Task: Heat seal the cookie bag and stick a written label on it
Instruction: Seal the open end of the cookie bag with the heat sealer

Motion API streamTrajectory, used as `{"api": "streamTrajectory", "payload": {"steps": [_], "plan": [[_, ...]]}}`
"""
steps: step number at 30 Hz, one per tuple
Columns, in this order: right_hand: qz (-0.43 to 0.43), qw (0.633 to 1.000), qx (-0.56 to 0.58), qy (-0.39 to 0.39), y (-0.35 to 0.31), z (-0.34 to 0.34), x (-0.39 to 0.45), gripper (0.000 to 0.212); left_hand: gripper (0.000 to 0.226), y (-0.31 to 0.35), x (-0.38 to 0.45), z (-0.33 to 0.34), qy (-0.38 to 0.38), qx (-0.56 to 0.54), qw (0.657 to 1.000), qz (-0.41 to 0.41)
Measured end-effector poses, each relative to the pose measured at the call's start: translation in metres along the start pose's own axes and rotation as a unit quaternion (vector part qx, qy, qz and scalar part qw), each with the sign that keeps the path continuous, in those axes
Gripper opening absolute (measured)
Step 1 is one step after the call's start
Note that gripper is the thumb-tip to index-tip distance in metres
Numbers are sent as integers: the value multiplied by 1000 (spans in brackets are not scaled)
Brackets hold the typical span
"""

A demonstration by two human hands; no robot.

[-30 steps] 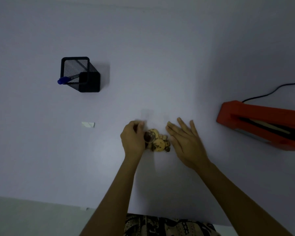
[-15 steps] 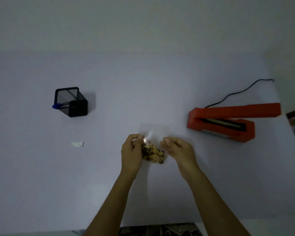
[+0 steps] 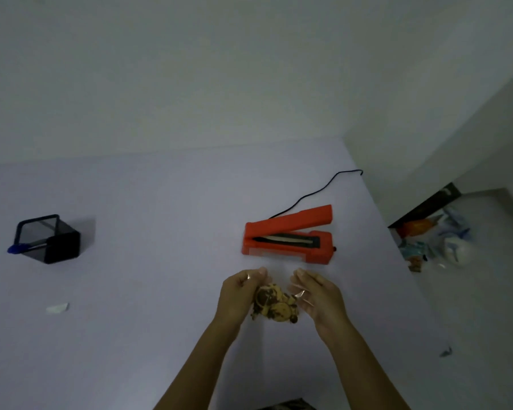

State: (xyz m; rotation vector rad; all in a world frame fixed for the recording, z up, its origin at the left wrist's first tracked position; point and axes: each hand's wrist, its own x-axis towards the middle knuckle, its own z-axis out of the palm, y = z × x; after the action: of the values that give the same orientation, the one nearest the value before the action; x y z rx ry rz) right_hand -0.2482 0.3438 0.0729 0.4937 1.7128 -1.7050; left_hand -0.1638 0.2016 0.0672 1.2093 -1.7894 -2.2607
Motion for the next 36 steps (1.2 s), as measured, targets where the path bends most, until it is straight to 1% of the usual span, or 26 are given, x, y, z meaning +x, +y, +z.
{"api": "streamTrajectory", "payload": {"steps": [2, 6, 8, 12, 15, 18, 23, 27, 32, 36], "plan": [[1, 1000, -6, 10, -10, -12, 14, 18, 20, -4, 12, 20, 1, -4, 1000, -18], [9, 999, -34, 18, -20, -26, 47, 19, 21, -8, 38, 46, 41, -38, 995, -77], [11, 999, -43, 16, -23, -26, 61, 18, 25, -8, 49, 52, 52, -44, 993, -95], [29, 999, -24, 13, -26, -21, 79, 12, 29, -9, 69, 55, 79, -38, 989, -120], [45, 999, -16, 13, -26, -19, 87, 11, 30, -7, 77, 55, 83, -25, 987, -136], [57, 998, -10, 15, -24, -18, 93, 10, 33, -6, 81, 54, 70, -29, 986, -145], [63, 998, -11, 20, -23, -16, 99, 13, 41, -6, 87, 54, 58, -26, 988, -143], [61, 997, -16, 36, -22, -14, 101, 13, 35, -8, 88, 54, 62, -23, 987, -146], [59, 997, -8, 51, -22, -10, 101, 9, 40, -6, 90, 55, 88, -7, 986, -142], [66, 996, -9, 62, -22, -8, 100, 6, 34, -7, 88, 55, 93, 3, 986, -135]]}}
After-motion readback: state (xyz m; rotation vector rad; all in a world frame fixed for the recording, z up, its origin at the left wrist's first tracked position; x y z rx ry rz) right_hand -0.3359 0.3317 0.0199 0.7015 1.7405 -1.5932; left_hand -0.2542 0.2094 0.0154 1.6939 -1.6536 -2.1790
